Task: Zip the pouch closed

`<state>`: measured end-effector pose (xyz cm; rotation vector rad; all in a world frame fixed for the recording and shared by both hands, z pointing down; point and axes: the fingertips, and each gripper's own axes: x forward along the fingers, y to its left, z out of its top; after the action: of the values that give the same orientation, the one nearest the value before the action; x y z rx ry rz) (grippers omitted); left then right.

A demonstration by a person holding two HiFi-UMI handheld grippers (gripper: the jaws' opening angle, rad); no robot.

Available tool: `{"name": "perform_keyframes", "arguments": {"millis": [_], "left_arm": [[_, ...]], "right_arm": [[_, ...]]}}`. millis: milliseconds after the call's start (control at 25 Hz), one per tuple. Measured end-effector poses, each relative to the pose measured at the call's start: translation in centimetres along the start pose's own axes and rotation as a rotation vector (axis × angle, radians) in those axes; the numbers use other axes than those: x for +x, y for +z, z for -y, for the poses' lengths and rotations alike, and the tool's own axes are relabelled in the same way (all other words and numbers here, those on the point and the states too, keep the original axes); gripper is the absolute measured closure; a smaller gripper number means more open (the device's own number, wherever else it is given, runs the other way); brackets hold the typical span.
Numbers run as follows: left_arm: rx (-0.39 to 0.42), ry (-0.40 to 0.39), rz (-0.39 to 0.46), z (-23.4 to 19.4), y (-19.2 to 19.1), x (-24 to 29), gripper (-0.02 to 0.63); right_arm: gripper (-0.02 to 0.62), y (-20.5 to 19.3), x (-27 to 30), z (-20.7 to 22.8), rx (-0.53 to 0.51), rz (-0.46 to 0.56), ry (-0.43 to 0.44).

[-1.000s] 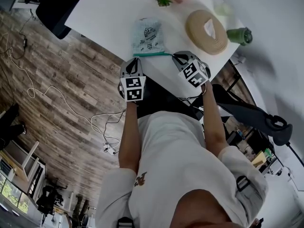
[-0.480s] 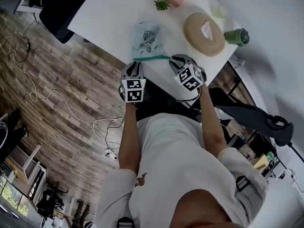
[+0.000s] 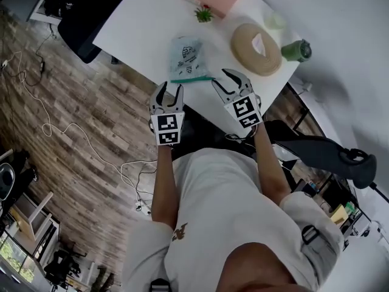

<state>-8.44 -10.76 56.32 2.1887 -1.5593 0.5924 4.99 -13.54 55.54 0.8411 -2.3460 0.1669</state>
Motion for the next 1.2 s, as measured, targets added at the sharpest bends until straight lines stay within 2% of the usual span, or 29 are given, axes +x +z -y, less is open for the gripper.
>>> {"name": "perform_keyframes", "arguments": {"millis": [600,880,1200], "left_arm": [[0.099,0.089,0.373,1.1,13.6,-8.4,0.347],[0.12,0.122,0.455,2.5,16.4,-11.2,0.339],[0.174,0.142,0.48,4.4,17.6,-12.5,0.339]], "right_arm": [[0.29,13.0,-10.3,2.4,0.037,0.447,-0.175],[0.285,14.1,-12.8,2.4,0.026,0.503,-0.219],[0.285,13.7,-14.5,2.5,0.028,0.534,-0.213]]}}
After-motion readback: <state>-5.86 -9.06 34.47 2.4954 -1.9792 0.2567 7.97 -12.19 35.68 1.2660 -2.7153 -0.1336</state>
